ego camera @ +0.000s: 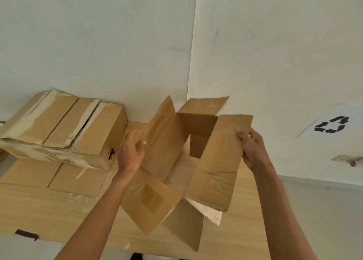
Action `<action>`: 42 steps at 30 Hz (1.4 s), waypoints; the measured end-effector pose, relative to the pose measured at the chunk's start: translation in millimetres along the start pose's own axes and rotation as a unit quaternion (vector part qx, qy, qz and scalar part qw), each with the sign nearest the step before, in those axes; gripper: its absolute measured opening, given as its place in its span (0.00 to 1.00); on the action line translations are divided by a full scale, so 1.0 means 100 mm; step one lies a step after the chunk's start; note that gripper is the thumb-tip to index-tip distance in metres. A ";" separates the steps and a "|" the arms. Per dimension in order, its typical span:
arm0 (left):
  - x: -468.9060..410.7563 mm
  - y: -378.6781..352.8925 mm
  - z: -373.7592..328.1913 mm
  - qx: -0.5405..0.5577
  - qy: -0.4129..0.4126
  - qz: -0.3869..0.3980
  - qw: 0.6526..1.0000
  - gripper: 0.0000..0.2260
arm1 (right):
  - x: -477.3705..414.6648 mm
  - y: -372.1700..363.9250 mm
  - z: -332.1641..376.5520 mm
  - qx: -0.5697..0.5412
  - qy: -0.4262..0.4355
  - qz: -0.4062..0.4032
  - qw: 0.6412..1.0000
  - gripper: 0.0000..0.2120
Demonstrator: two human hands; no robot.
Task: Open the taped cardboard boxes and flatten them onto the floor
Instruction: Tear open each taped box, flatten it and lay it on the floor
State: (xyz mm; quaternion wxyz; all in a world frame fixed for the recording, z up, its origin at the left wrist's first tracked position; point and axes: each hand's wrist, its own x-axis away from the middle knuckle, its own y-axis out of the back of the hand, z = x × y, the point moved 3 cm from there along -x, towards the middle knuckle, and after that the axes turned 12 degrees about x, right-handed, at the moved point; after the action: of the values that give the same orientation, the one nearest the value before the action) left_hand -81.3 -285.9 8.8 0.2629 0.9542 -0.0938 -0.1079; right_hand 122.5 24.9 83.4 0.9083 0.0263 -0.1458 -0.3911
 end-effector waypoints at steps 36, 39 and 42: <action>0.10 -0.24 -1.92 0.034 -0.164 0.239 0.957 0.30 | 0.16 0.19 -0.18 0.115 -0.017 0.087 0.989 0.12; 0.18 -0.27 -2.07 0.003 -0.192 0.248 0.950 0.30 | 0.31 0.12 0.41 0.216 0.028 0.106 0.970 0.10; 0.15 -0.16 -2.19 -0.012 -0.190 0.257 0.947 0.30 | 0.42 0.16 0.74 0.278 0.044 0.077 0.956 0.12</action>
State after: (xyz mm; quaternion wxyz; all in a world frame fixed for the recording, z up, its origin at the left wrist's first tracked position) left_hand -9.3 -170.6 182.2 0.2705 0.8562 -0.3828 -0.2171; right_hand 139.8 10.7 166.7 0.8980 0.2837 -0.2103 -0.2623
